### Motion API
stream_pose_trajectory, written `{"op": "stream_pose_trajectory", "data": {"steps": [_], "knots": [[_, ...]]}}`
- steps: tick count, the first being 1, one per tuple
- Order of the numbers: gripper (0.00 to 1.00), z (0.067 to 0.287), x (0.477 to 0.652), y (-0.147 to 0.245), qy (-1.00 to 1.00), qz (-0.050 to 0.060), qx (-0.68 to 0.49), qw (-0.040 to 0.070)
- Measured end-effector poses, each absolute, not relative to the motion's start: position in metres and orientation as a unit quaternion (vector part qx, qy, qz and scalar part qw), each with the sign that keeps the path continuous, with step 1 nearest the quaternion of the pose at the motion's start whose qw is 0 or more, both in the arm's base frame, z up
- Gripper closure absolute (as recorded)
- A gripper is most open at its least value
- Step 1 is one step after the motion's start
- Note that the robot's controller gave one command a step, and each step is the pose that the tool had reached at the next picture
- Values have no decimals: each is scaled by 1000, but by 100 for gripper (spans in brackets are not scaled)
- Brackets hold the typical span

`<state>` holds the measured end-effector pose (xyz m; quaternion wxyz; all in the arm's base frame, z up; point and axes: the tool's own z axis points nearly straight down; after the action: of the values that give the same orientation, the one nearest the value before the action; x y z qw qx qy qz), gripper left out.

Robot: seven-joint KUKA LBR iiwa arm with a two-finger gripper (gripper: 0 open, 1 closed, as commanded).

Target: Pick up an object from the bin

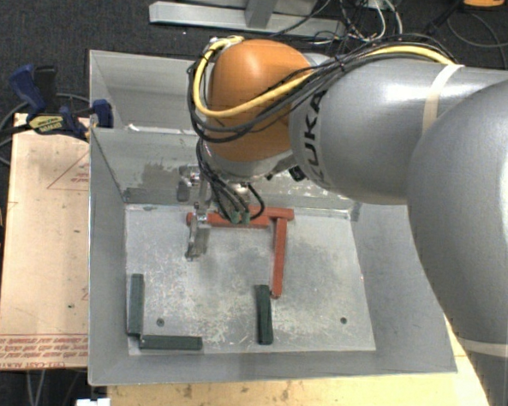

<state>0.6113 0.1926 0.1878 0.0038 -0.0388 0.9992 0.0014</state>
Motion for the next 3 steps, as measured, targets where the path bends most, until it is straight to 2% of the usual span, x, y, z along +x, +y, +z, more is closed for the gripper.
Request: {"op": "stream_pose_trajectory", "data": {"steps": [1,2,3], "knots": [[0,103,653,128,999,-1,47,-1],[0,69,652,111,999,1,33,0],[100,72,653,112,999,1,33,2]]}}
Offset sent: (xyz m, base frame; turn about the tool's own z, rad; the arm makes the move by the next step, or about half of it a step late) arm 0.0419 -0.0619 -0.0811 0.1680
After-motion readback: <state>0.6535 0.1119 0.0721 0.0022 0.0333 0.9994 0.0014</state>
